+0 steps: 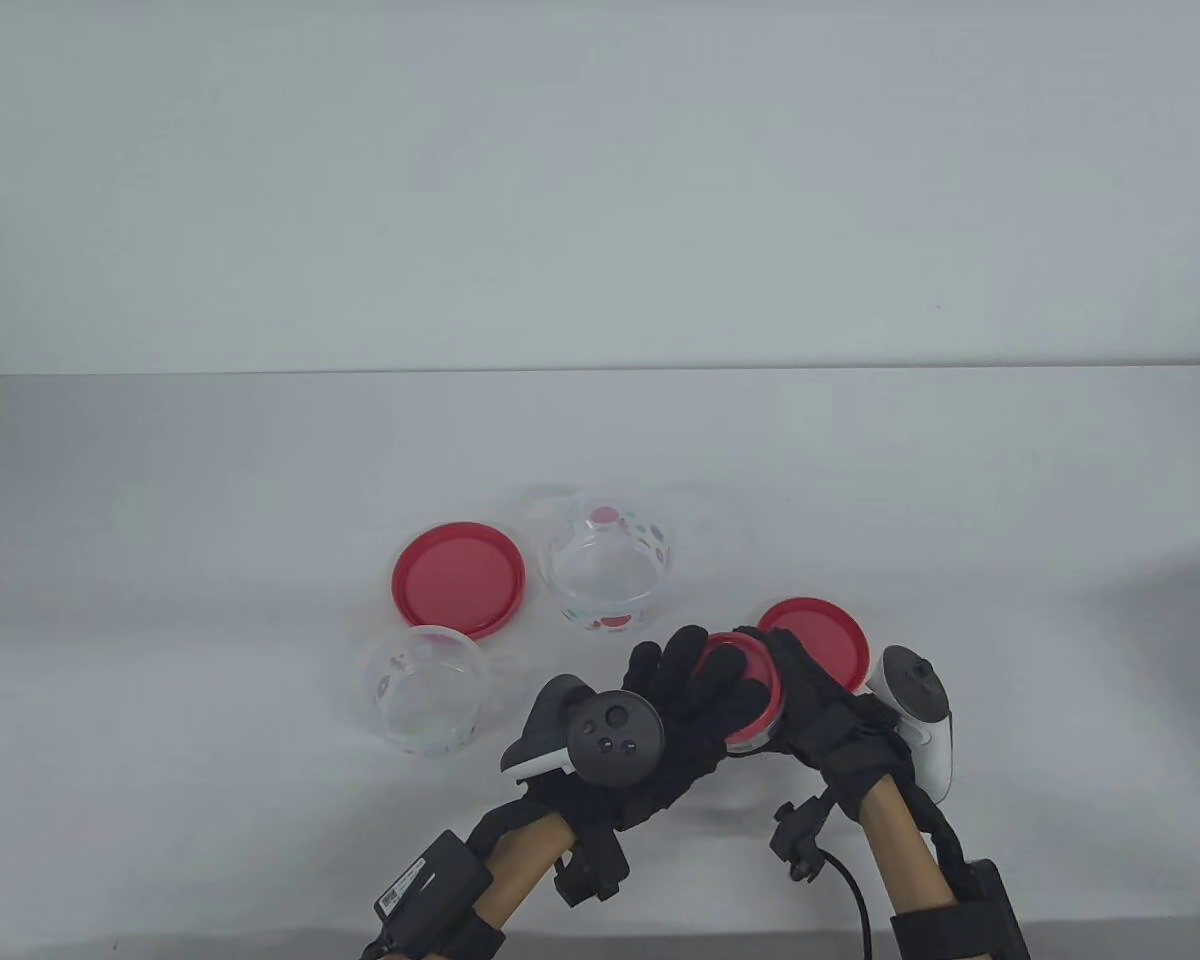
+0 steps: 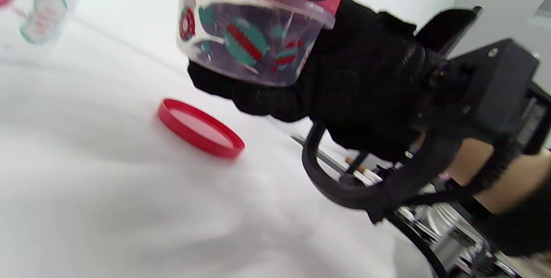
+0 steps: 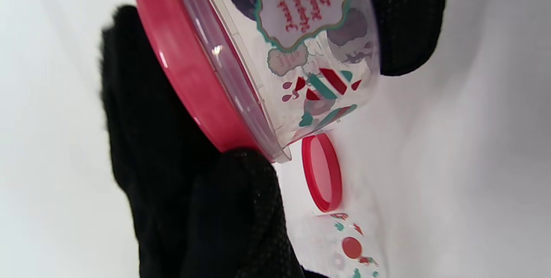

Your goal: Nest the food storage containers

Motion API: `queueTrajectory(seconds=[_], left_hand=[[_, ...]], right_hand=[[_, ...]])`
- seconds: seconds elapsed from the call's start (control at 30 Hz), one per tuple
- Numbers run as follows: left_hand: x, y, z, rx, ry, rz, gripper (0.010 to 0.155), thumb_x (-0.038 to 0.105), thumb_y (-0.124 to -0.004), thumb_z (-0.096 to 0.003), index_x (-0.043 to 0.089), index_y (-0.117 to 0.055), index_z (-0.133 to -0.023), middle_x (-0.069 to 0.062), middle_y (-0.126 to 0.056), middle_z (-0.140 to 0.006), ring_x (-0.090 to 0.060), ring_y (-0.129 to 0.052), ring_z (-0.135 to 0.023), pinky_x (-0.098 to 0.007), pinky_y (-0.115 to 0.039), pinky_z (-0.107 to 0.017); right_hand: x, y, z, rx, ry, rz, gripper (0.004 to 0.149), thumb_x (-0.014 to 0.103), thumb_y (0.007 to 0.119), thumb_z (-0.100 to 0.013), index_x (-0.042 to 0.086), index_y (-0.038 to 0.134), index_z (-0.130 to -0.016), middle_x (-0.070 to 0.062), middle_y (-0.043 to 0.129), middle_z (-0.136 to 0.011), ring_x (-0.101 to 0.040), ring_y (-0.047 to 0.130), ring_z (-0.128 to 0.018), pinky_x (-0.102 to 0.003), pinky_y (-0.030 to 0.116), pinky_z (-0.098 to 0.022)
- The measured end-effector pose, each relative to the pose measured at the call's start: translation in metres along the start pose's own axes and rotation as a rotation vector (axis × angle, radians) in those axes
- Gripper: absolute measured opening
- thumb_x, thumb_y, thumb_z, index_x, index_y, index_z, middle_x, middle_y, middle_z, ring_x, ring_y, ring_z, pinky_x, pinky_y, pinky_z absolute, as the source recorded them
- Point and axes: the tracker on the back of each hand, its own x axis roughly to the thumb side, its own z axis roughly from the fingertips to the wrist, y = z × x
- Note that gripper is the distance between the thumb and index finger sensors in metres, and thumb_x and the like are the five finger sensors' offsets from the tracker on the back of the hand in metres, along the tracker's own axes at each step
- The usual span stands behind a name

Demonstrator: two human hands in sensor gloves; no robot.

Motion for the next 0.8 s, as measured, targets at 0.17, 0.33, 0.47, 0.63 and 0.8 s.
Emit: queueTrajectory(seconds=[0.17,0.33,0.47,0.63,0.8], left_hand=[[0.001,-0.009,0.0,0.032,0.063,0.2,0.064,0.051,-0.047,-0.0669,0.038,-0.018,-0.123,-0.01,0.001,-0.126,-0.041,0.009,-0.11,-0.06,-0.007,-0.078],[-0.001,-0.01,0.003,-0.014,-0.008,0.093,0.061,0.053,-0.045,-0.0654,0.047,-0.02,-0.12,-0.002,0.003,-0.126,-0.034,0.012,-0.112,-0.053,-0.002,-0.081],[0.0,-0.012,0.005,-0.098,-0.075,0.076,0.06,0.053,-0.044,-0.0644,0.05,-0.018,-0.119,0.001,0.006,-0.125,-0.029,0.014,-0.112,-0.052,-0.005,-0.084],[-0.001,-0.013,0.002,-0.149,-0.087,0.085,0.061,0.053,-0.044,-0.0641,0.051,-0.017,-0.118,0.002,0.006,-0.125,-0.029,0.014,-0.112,-0.052,-0.009,-0.085],[-0.003,-0.012,0.002,-0.071,0.005,0.058,0.071,0.059,-0.046,-0.0638,0.04,-0.006,-0.119,0.004,0.008,-0.125,-0.027,0.012,-0.114,-0.05,0.001,-0.081]], right_hand=[[0.004,0.014,0.001,0.028,-0.076,-0.014,0.066,0.052,0.046,-0.067,0.005,0.04,-0.114,-0.032,0.032,-0.111,-0.054,0.063,-0.086,-0.055,0.071,-0.052],[0.005,0.014,0.003,0.051,-0.047,0.039,0.07,0.055,0.046,-0.066,0.002,0.046,-0.112,-0.034,0.041,-0.109,-0.054,0.07,-0.08,-0.053,0.075,-0.047],[0.007,0.01,0.002,0.115,-0.003,0.095,0.073,0.057,0.046,-0.066,-0.001,0.052,-0.11,-0.035,0.048,-0.107,-0.052,0.076,-0.075,-0.052,0.077,-0.042],[0.007,0.005,0.0,0.141,0.026,0.141,0.074,0.058,0.046,-0.066,-0.002,0.055,-0.108,-0.034,0.051,-0.106,-0.051,0.08,-0.072,-0.049,0.08,-0.038],[0.008,0.009,0.0,0.101,0.006,0.142,0.069,0.054,0.045,-0.067,0.002,0.048,-0.111,-0.031,0.044,-0.109,-0.05,0.074,-0.078,-0.051,0.076,-0.046]])
